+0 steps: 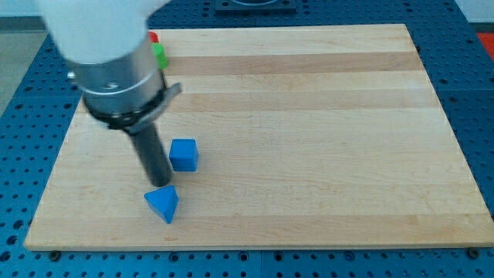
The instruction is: Push the blue triangle towards the bottom right
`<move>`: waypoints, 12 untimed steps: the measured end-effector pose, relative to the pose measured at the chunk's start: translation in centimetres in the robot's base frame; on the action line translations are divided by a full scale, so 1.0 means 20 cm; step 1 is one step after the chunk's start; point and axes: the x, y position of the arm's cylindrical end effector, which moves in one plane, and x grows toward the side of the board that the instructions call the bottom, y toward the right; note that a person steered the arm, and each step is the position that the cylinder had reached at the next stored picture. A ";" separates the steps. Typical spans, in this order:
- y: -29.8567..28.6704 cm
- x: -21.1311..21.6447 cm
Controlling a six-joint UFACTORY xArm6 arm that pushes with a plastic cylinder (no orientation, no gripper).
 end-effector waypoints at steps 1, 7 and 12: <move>-0.24 0.16; 1.05 -0.38; 0.80 -0.12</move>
